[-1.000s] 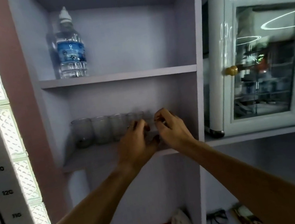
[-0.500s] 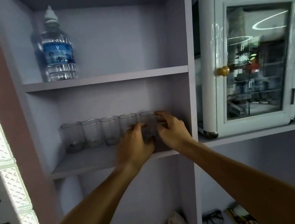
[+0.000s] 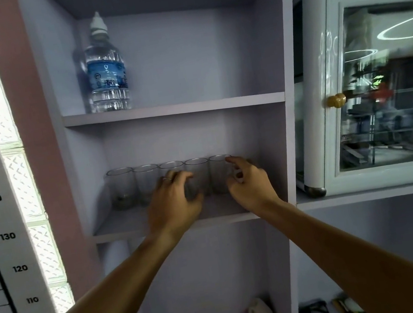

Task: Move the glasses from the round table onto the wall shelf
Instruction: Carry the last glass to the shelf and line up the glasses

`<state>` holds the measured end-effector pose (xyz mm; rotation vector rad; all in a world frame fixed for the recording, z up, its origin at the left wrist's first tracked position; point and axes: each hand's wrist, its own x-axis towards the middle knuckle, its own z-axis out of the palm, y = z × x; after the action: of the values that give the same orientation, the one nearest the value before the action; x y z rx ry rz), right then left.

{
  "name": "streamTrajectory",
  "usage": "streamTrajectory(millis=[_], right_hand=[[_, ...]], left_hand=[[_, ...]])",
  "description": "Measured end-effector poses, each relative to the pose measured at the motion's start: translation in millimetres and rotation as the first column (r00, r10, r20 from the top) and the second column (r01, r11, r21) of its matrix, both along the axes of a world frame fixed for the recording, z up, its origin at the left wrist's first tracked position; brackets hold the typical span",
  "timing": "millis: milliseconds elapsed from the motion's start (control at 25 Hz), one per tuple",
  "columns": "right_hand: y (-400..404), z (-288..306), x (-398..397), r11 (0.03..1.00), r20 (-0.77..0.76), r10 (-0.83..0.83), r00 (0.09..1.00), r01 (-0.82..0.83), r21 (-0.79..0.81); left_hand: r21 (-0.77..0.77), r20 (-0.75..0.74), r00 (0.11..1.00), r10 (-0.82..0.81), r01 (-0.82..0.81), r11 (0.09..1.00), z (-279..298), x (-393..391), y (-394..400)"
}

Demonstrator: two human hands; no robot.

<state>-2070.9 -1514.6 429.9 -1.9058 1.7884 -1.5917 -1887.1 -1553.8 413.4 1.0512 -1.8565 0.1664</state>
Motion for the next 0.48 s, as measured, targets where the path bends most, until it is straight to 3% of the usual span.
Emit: streamTrajectory(millis=[120, 200, 320, 480], right_hand=[[-1.5, -4.5, 15.8, 0.993, -0.301, -0.107, 0.948, 0.086, -0.083], [-7.5, -8.3, 29.1, 0.990, -0.477, -0.140, 0.868, 0.115, -0.082], [-18.0, -15.5, 45.0, 0.986, -0.522, -0.145, 0.840, 0.167, -0.004], [-23.1, -18.4, 50.3, 0.978, -0.502, -0.188, 0.844, 0.207, -0.019]], left_hand=[[-0.139, 0.046, 0.983, 0.178, -0.170, 0.976, -1.9, 34.5, -10.7], [-0.111, 0.121, 0.958, 0.260, -0.247, 0.963, -4.4, 50.1, -15.6], [0.018, 0.204, 0.944, 0.260, -0.269, 0.963, -10.2, 59.5, -21.4], [0.010, 0.235, 0.936, 0.261, -0.271, 0.962, -11.7, 56.9, -21.2]])
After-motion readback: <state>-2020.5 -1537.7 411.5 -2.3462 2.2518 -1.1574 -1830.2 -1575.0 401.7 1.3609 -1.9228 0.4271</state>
